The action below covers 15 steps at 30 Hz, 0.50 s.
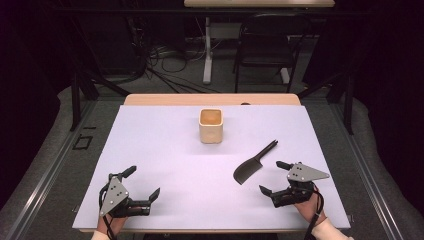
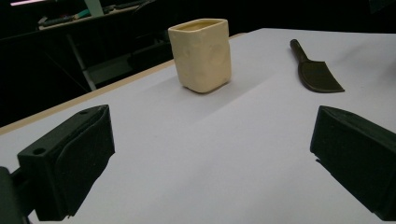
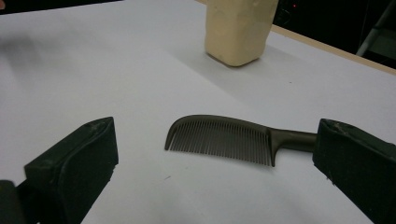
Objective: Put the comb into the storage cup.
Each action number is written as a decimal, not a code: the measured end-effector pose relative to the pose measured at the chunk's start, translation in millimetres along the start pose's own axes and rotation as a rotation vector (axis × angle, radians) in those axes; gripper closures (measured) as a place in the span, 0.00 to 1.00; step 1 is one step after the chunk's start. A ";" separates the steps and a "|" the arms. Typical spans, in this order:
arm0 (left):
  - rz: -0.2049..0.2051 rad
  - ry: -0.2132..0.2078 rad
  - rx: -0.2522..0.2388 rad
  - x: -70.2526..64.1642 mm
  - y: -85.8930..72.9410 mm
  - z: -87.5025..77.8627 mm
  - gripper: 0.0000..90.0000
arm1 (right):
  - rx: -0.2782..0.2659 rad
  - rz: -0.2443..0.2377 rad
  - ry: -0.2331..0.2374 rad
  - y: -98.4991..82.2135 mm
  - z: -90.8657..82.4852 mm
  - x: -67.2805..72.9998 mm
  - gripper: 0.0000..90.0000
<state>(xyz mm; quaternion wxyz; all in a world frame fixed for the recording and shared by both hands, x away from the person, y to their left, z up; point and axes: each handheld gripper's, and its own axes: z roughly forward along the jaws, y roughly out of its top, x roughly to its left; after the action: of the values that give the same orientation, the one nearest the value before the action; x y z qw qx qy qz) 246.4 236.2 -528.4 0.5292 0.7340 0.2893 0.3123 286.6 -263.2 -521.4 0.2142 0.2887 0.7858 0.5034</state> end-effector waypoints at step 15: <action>-0.011 0.007 0.005 2.2 -0.5 0.5 0.00 | -0.003 0.013 -0.038 13.0 21.6 -21.8 0.00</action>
<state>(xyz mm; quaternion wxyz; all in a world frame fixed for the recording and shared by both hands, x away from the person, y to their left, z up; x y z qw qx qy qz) 248.1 237.7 -528.6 0.5282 0.7324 0.2960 0.3113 319.4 -259.2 -517.2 0.2263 0.3027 0.7789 0.5004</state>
